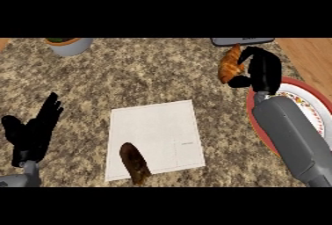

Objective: Pick the croissant from the placemat and place it in the plate

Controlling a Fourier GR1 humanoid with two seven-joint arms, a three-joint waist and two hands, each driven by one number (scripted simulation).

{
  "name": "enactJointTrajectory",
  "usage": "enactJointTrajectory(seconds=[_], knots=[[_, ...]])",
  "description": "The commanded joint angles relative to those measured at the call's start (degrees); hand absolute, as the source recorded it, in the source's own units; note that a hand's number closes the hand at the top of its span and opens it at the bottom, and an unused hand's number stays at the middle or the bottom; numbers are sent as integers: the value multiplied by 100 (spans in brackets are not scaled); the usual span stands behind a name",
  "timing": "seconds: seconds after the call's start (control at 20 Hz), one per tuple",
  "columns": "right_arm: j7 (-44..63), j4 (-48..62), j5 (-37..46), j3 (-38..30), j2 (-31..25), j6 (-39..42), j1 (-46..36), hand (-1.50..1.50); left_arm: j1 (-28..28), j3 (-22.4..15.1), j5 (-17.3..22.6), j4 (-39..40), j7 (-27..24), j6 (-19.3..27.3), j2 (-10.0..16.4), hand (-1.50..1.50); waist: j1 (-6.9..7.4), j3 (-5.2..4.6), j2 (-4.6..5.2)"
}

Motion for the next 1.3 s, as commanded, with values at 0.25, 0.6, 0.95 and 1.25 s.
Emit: enactJointTrajectory(seconds=[0.25, 0.6, 0.95, 1.25], knots=[[788, -2641, -339, -693, -1489, 207, 2329, 150, -297, -276, -234, -205, 198, 68, -152, 0, 385, 15, 189], [463, -2893, -662, -1275, -2018, 732, 3469, 150, -291, -318, -186, -311, 189, -262, -222, 0, 682, 19, 263], [-824, -2227, -2248, -1764, -1802, 1611, 3881, -150, -566, -205, -296, 31, 43, -152, -337, 0, 710, 24, 273], [-2100, -2089, -2292, -2391, -2038, 1727, 3629, -150, -794, -163, -432, 188, 152, -198, -413, 0, 718, 20, 273]])
